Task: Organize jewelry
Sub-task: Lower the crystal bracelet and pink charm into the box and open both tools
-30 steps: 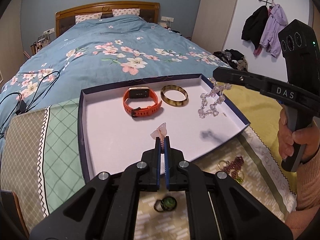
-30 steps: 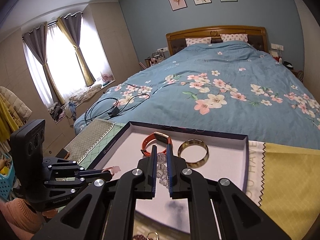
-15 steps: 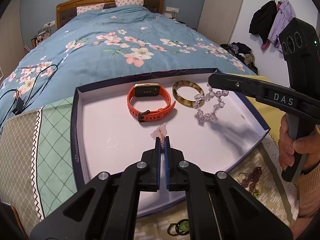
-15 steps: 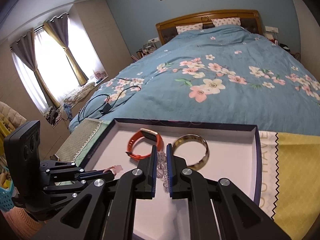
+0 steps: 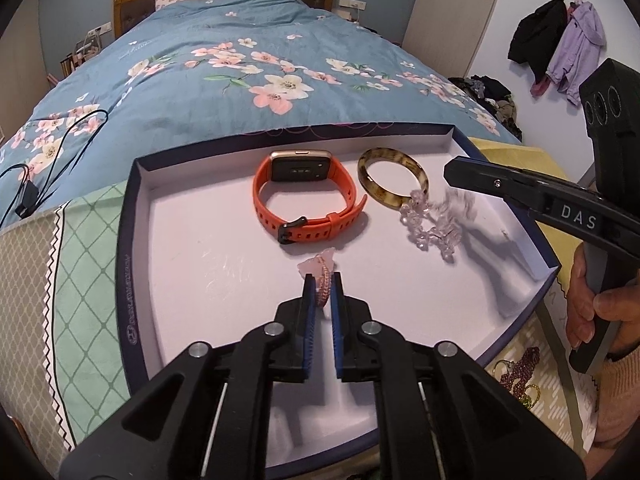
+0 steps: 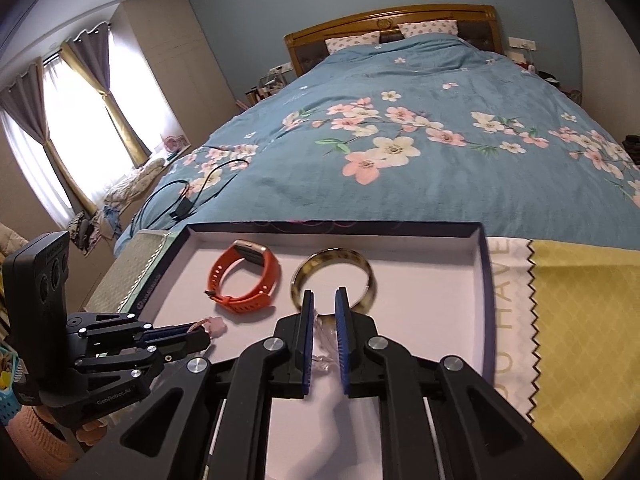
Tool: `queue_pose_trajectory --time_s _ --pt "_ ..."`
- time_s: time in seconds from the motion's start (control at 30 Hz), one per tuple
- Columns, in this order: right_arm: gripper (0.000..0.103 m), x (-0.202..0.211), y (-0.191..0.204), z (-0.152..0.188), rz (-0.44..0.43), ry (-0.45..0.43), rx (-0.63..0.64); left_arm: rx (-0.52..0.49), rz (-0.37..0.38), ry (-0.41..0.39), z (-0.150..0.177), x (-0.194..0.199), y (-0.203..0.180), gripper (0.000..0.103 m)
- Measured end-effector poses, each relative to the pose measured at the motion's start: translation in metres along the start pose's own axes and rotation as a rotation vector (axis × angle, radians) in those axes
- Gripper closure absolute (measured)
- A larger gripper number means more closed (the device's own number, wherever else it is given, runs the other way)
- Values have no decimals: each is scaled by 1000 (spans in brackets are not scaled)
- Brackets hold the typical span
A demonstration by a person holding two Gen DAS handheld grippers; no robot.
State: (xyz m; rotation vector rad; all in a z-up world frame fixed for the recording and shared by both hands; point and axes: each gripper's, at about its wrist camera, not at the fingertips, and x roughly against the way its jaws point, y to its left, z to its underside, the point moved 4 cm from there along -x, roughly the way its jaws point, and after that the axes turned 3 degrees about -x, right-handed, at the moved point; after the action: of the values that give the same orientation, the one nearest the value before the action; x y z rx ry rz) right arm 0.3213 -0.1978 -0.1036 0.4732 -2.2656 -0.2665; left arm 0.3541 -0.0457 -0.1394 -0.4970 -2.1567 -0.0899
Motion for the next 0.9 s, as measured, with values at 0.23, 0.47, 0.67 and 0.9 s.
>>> queue_pose_trajectory --time_s 0.23,0.47,0.67,0.9 --pt "74 28 4 4 31 -51 37 26 -14 -82 -2 26 2 80" --pt "68 68 21 37 -18 -54 134 24 -46 -200 19 85 5 66" --pt "68 85 30 79 -55 -2 163 20 -67 -195 55 107 5 65" --pt "68 92 33 115 -41 37 178 8 -77 -142 98 107 -3 65"
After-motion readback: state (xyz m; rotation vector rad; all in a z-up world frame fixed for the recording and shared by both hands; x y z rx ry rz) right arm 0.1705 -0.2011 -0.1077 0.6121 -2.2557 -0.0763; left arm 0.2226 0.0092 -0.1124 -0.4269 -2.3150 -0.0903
